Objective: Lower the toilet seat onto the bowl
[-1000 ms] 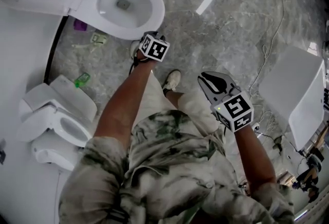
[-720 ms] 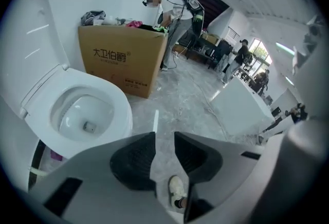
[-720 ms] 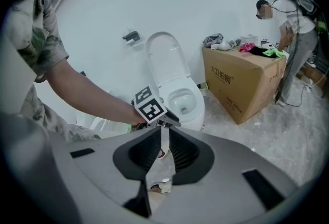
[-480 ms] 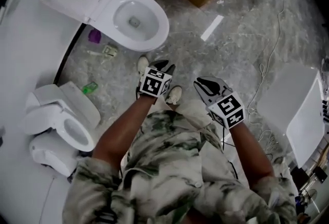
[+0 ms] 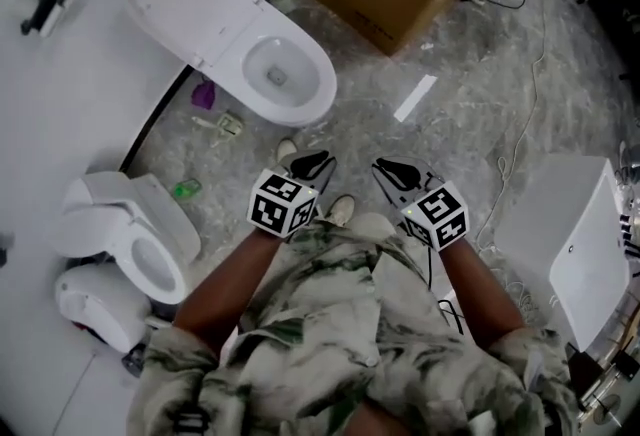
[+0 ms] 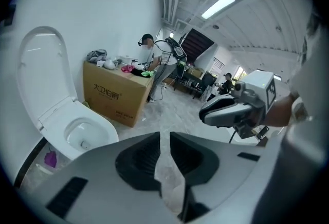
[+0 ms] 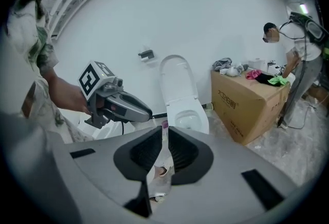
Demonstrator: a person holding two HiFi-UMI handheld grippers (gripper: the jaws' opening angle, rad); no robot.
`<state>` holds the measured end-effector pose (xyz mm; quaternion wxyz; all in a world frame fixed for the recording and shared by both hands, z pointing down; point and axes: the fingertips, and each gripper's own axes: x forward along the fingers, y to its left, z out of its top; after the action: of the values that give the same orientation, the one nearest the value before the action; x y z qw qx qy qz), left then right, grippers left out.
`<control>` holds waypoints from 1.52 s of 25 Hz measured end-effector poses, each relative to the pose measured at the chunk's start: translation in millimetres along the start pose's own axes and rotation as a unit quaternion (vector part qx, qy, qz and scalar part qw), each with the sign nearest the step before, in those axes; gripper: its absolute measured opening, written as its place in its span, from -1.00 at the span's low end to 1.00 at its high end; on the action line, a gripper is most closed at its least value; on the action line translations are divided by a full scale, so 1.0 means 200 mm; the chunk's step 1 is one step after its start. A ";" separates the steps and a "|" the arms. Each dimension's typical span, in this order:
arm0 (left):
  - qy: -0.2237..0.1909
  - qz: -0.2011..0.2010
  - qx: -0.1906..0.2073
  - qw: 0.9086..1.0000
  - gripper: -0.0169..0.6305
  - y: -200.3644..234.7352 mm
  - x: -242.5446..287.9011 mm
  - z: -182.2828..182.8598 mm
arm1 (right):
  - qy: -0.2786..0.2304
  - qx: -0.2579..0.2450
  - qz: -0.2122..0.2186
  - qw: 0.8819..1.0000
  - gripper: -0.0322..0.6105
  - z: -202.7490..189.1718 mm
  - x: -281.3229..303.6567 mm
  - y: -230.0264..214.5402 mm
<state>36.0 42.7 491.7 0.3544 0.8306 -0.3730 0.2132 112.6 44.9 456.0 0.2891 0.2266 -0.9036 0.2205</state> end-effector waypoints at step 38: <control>-0.090 0.017 -0.051 0.994 -0.88 0.44 -0.68 0.73 | 0.006 -0.089 0.082 0.993 -0.83 0.99 0.28 0.08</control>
<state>-104.5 -44.1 349.6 0.3571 0.8208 -0.4282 0.1244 -20.8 -62.9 339.9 0.2945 0.1238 -0.9334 0.1633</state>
